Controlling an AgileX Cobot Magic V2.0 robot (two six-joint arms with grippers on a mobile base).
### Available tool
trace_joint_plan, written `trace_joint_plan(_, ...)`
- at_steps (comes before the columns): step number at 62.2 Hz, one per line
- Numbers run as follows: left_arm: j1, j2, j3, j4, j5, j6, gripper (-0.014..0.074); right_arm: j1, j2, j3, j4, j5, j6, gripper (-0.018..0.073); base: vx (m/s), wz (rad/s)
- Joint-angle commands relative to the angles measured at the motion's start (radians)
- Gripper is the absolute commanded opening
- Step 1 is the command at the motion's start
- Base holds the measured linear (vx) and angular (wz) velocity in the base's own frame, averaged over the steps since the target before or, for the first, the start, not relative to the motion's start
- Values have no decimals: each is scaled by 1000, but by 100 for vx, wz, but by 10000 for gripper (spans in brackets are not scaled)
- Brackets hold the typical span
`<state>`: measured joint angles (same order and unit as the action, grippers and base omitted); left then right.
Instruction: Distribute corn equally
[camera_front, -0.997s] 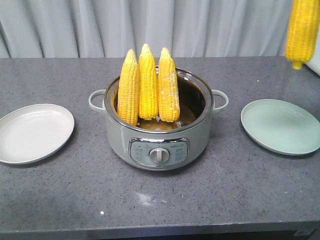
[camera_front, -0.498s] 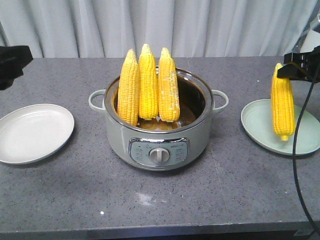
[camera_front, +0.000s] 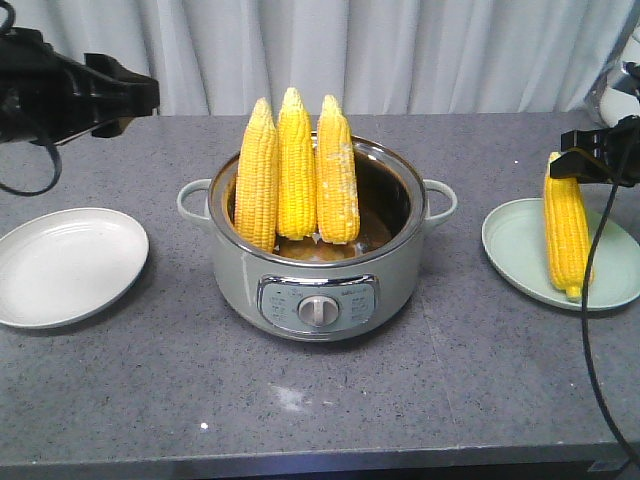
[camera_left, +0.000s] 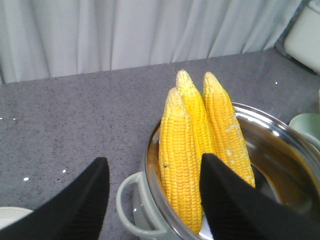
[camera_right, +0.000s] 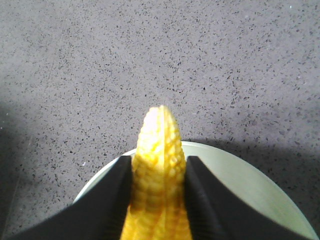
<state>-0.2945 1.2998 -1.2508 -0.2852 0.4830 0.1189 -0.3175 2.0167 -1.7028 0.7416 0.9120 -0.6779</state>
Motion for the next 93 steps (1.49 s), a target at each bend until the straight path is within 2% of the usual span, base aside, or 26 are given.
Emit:
trace_joint_plan(1, -4, 46, -98, -70, -3, 70, 387, -5, -63, -28, 27, -10, 2, 404, 0, 0)
trace_joint_plan(9, -4, 135, -200, -76, 35, 88, 387, -5, -78, -29, 37, 6, 25, 557, 0, 0)
trace_joint_plan(16, -4, 208, -294, -81, 62, 89, 387, -8, -116, -34, 36, -7, 35, 614, 0, 0)
trace_joint_plan(25, -4, 306, -429, -131, 115, 89, 387, -8, -175, -34, 24, -13, 23, 611, 0, 0)
trace_joint_plan(39, -4, 453, -572, -135, 177, 89, 387, -8, -268, -34, 13, 9, 19, 599, 0, 0)
trace_joint_plan(48, -4, 488, -580, -229, 160, 93, 387, -8, -297, -34, -11, 13, 19, 597, 0, 0)
trace_joint_plan(59, -4, 512, -580, -239, 162, 99, 387, -8, -300, -33, -21, 16, 20, 594, 0, 0)
trace_joint_plan(67, -4, 524, -580, -307, 153, 100, 387, -8, -300, -33, -24, 20, 20, 593, 0, 0)
trace_joint_plan(93, -4, 571, -580, -295, 158, 127, 387, -8, -300, -33, -25, 21, 23, 593, 0, 0)
